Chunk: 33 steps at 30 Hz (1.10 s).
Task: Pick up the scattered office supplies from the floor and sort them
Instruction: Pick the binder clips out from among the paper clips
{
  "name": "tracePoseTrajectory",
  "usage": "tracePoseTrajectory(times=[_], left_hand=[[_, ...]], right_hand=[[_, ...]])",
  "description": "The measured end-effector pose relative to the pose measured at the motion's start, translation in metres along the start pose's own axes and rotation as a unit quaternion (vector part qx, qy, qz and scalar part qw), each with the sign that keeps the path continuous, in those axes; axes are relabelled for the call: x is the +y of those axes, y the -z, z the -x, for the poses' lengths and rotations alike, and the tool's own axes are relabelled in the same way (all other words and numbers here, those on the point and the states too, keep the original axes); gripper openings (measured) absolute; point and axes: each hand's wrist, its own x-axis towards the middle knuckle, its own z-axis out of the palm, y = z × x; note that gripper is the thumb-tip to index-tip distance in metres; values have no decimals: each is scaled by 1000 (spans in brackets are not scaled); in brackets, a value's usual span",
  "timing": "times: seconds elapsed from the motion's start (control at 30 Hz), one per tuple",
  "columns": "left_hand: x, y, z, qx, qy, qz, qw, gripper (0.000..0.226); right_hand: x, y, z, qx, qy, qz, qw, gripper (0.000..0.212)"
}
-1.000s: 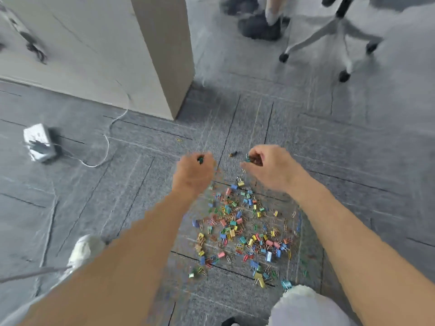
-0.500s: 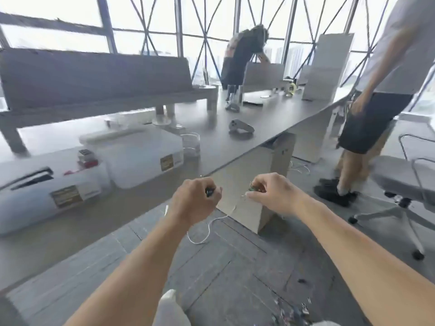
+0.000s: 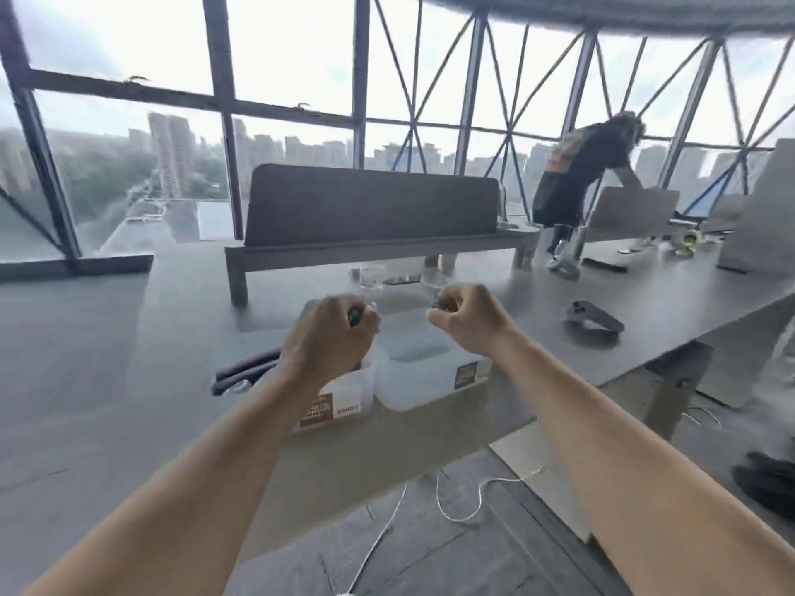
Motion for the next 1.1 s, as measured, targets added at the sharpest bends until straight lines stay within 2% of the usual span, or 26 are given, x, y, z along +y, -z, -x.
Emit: tracePoseTrajectory(times=[0.13,0.27,0.33,0.4,0.47,0.53,0.6,0.7,0.83,1.03,1.1], left_hand=[[0,-38,-50,-54,-41,-56,996,24],[-9,-82,-87,-168,-48,-110,978,20],[-18,-100,-95,-232,-38,-126,964,17],[-25,-112,-99,-294,-40,-153,942,10],[-28,-116,-104,-342,-48,-177,922,25],[-29,-113,-109,-349,-42,-189,917,36],[-27,-107,-112,-337,-39,-214,916,37],[-21,-94,-109,-330,-33,-218,918,27],[4,-55,-92,-323,-7,-170,931,19],[54,-5,-33,-286,-23,-101,953,3],[71,2,-8,-282,-33,-85,955,4]], right_hand=[[29,-17,-54,-56,4,60,997,16],[55,-29,-80,-127,36,114,985,15],[67,-36,-90,-160,43,139,976,8],[76,-44,-98,-190,57,172,965,11],[82,-49,-102,-217,75,193,954,16],[85,-49,-101,-251,74,195,945,27],[86,-45,-98,-253,79,203,943,31],[79,-27,-92,-229,66,161,958,24],[59,14,-67,-192,51,132,971,26],[21,74,22,-112,74,132,982,26],[18,91,57,-92,82,140,982,25]])
